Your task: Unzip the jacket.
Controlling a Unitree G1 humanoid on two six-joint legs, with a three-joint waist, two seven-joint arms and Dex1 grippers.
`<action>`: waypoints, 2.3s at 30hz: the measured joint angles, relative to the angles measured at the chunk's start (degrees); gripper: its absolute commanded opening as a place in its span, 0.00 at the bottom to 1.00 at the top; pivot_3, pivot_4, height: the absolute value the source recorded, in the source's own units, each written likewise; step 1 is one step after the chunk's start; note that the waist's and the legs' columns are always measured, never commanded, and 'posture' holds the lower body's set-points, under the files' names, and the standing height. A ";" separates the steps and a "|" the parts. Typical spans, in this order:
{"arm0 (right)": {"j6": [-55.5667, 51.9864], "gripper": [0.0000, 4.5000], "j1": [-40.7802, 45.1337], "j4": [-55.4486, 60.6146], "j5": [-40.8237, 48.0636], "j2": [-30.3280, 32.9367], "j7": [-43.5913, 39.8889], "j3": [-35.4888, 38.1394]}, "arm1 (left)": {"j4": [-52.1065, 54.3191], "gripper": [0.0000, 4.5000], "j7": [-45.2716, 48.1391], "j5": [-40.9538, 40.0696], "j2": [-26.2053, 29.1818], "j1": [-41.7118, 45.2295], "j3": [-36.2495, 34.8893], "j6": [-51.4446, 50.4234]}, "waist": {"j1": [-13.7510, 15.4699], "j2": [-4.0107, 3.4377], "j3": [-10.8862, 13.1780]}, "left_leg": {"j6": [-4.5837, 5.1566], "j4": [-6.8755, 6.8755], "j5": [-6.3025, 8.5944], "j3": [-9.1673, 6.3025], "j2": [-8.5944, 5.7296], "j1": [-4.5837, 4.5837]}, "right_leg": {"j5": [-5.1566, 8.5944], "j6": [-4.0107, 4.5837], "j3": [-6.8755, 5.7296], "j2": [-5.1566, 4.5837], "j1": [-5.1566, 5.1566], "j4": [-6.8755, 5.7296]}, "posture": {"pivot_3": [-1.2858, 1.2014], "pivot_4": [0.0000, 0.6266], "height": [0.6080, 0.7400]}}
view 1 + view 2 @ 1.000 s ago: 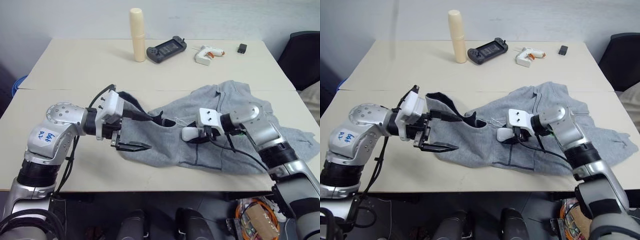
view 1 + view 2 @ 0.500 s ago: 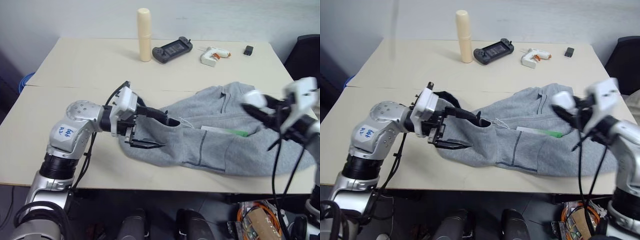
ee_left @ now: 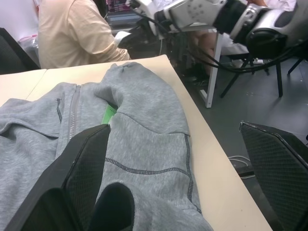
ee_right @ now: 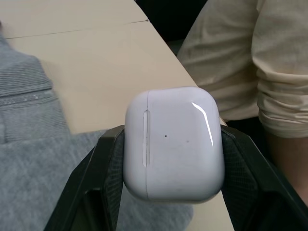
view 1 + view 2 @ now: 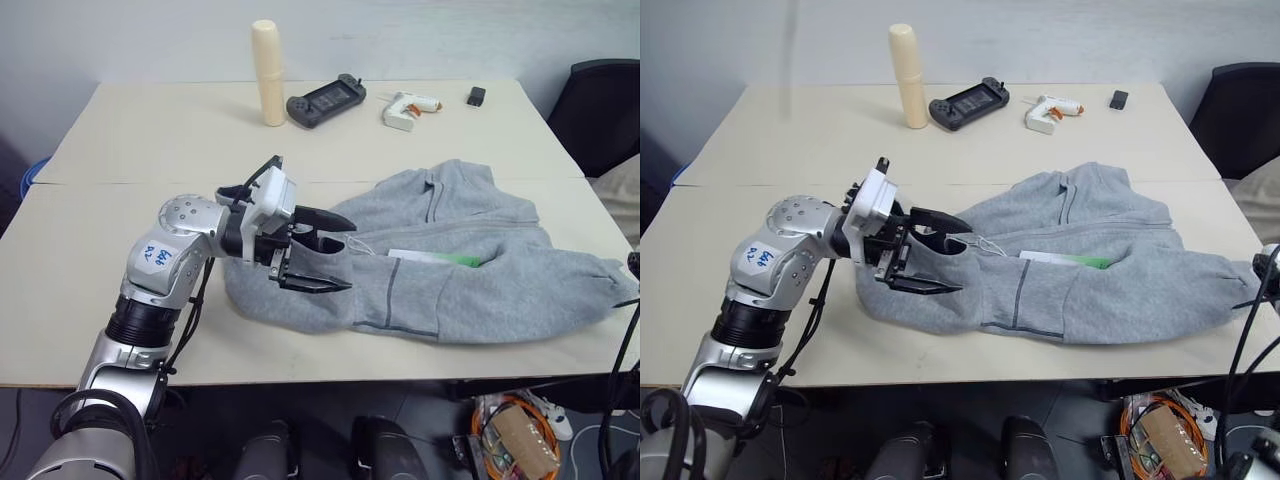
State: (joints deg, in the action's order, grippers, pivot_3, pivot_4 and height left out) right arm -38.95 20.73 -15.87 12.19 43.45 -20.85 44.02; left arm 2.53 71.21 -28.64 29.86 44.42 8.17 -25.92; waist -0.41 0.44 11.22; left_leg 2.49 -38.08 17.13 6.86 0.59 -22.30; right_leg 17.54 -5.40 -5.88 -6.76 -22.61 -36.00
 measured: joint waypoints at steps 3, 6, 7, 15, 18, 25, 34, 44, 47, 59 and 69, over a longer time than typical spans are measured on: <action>5.87 0.51 0.99 -11.99 -2.24 3.64 3.07 -1.62 | 2.81 1.00 -1.51 -0.17 0.05 -0.84 -0.18 -1.06 | 0.65 -0.01 -0.01 | -0.02 0.02 0.00 -0.09 0.03 -0.10 | 0.00 0.00 -0.04 0.04 0.02 0.02 | 0.52 0.24 1.00; 6.44 0.51 -3.29 -13.51 -2.51 4.36 3.99 -1.27 | 5.74 1.00 -3.29 -0.36 0.21 -3.33 -0.37 -2.57 | 0.83 -0.02 -0.01 | -0.02 0.02 0.00 -0.10 0.03 -0.13 | 0.00 0.00 -0.03 0.03 0.03 0.07 | 0.52 0.24 1.00; 5.93 0.51 -6.08 -11.76 -2.16 4.35 3.85 -0.81 | 6.47 1.00 -3.86 -0.48 0.26 -3.96 -0.41 -3.16 | 0.90 -0.03 -0.01 | -0.02 0.02 0.00 -0.11 0.03 -0.15 | 0.00 0.00 -0.04 0.03 0.03 0.06 | 0.52 0.24 1.00; -0.48 0.51 -15.81 1.24 3.32 1.84 3.92 6.19 | 8.36 1.00 -5.06 -0.80 0.83 -5.69 -1.28 -4.24 | 0.15 -0.11 -0.03 | -0.19 -0.04 0.04 -0.10 0.19 0.11 | 0.00 0.01 0.09 0.04 0.16 0.14 | 0.52 0.24 1.00; -1.13 0.72 -14.96 -0.01 5.37 0.05 4.15 6.19 | 7.99 1.00 -4.97 -0.79 0.07 -5.03 -0.72 -4.18 | 0.25 -0.11 -0.03 | -0.24 -0.01 0.04 -0.09 0.22 0.09 | 0.02 0.04 0.08 0.10 0.12 0.15 | 0.52 0.24 1.00; -1.08 0.99 -14.76 -1.41 8.83 -0.40 4.08 6.23 | 6.91 1.00 -4.60 -0.64 -0.44 -3.61 -0.32 -3.96 | 0.54 -0.15 -0.04 | -0.20 -0.03 0.02 -0.07 0.18 0.07 | 0.02 0.04 0.07 0.13 0.13 0.16 | 0.52 0.24 1.00; -0.34 0.99 -27.91 23.94 12.98 7.66 -13.31 3.06 | 6.33 1.00 -1.56 -0.15 2.86 -3.61 -0.18 -3.46 | -0.01 -0.35 -0.03 | -0.29 0.02 0.07 -0.03 0.32 0.17 | 0.02 0.03 0.18 0.16 0.12 0.15 | 0.52 0.24 1.00; 22.73 0.99 -48.55 37.16 4.47 22.35 -47.51 -5.39 | 2.00 1.00 7.96 14.17 12.78 -8.79 8.71 13.87 | 2.00 -0.28 0.01 | 0.07 -0.15 0.34 -0.04 0.09 -0.02 | -0.03 -0.07 0.07 0.11 0.17 0.46 | 0.52 0.24 1.00; 28.25 0.99 -46.63 35.33 1.09 22.76 -49.24 -7.76 | 1.19 1.00 8.59 15.99 12.18 -8.90 10.11 16.56 | 1.80 -0.10 0.04 | 0.12 -0.26 0.37 -0.03 0.09 -0.03 | -0.10 -0.10 0.08 -0.11 0.21 0.48 | 0.52 0.24 1.00; 40.71 0.91 -34.30 23.21 -8.97 22.65 -45.22 -21.80 | -6.66 0.88 4.04 25.59 6.79 -8.50 13.73 23.57 | 1.56 -0.09 0.05 | 0.08 -0.36 0.30 -0.05 0.12 0.00 | -0.04 0.00 -0.09 -0.36 0.14 0.21 | 0.52 0.24 1.00; 41.88 0.17 -32.20 20.93 -9.70 22.62 -44.60 -25.46 | -8.12 0.18 1.89 26.32 6.59 -8.53 12.94 23.46 | 1.74 -0.09 0.05 | 0.12 -0.61 0.33 -0.08 0.11 -0.07 | -0.04 0.00 -0.12 -0.39 0.17 0.13 | 0.52 0.24 1.00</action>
State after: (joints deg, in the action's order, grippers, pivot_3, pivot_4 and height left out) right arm 2.93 -11.47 5.06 2.49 66.07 -65.46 18.56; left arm -5.60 73.11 -2.32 36.45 35.89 21.11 -2.46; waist 1.33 0.35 11.27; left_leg 2.62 -38.69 17.46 6.79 0.71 -22.37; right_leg 17.50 -5.40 -6.00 -7.15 -22.44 -35.88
